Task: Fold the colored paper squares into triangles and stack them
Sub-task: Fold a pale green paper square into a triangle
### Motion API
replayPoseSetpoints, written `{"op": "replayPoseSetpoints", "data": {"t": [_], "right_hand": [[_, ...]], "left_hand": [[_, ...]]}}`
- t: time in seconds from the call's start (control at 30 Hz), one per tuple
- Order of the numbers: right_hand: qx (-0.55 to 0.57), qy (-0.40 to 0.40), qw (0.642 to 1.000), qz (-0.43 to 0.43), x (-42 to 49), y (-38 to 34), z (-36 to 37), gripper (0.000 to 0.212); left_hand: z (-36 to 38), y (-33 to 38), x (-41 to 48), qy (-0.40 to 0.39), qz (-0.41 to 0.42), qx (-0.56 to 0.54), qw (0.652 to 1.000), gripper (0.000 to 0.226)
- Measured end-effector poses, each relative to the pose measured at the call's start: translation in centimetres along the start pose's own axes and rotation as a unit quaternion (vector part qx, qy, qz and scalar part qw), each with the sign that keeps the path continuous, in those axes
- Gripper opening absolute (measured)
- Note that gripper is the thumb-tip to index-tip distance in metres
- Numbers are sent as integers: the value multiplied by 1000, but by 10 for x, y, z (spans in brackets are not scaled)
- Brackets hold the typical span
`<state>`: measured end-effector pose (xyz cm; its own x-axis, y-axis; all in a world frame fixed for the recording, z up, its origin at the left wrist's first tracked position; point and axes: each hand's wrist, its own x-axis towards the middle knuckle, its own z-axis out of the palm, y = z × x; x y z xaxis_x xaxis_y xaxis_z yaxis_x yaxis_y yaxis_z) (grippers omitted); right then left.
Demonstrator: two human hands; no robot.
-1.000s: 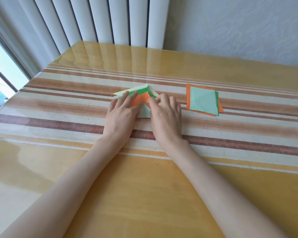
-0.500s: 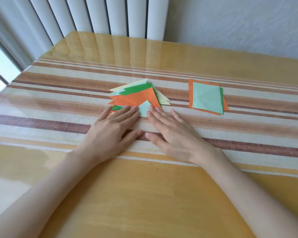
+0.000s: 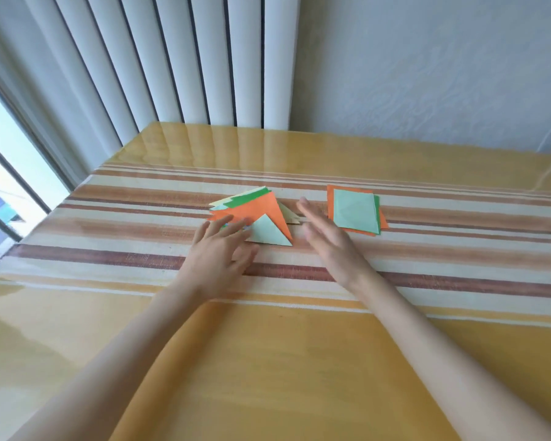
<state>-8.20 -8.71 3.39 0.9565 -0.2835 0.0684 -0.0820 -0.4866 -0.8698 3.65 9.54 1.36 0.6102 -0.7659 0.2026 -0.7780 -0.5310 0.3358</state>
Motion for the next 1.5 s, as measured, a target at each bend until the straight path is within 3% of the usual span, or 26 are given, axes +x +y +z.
{"op": "replayPoseSetpoints", "data": {"t": [0.03, 0.1, 0.17, 0.33, 0.57, 0.63, 0.73, 0.8, 0.9, 1.13, 1.33, 1.43, 1.5], "right_hand": [[8, 61, 998, -1, -2, 2, -13, 42], [-86, 157, 984, 1, -1, 17, -40, 39], [-189, 179, 965, 23, 2, 38, -62, 38], [-304, 77, 947, 65, -2, 72, -74, 53], [-443, 103, 889, -49, -35, 69, -58, 24], [-445, 118, 884, -80, -55, 68, -53, 27], [-422, 53, 904, -52, -88, 53, -47, 68], [-399, 10, 917, -13, -106, 48, -46, 79], [-381, 32, 924, -2, -118, 41, -40, 90], [-314, 121, 942, -23, -118, 48, -23, 52], [-389, 207, 891, -107, -120, 48, -11, 23], [-316, 238, 913, -97, -119, 35, -13, 12], [-111, 255, 960, -25, -118, 18, -17, 12]], "left_hand": [[-5, 6, 3, 53, 1, -11, 999, 68], [-15, 24, 7, 162, 19, -23, 986, 51], [-18, 45, 3, 213, 41, -52, 975, 41], [21, 73, -24, 119, 59, -134, 982, 34], [43, 74, -34, 56, 48, -150, 986, 33], [42, 75, -34, 60, 47, -153, 985, 32], [41, 75, -34, 68, 46, -148, 986, 26], [41, 76, -35, 65, 41, -150, 986, 32], [41, 77, -36, 59, 33, -151, 986, 30], [44, 79, -36, 69, 69, -114, 989, 30], [45, 83, -40, 86, 129, -47, 987, 36], [41, 85, -42, 115, 85, -142, 979, 36], [33, 93, -43, 81, -10, -335, 939, 44]]}}
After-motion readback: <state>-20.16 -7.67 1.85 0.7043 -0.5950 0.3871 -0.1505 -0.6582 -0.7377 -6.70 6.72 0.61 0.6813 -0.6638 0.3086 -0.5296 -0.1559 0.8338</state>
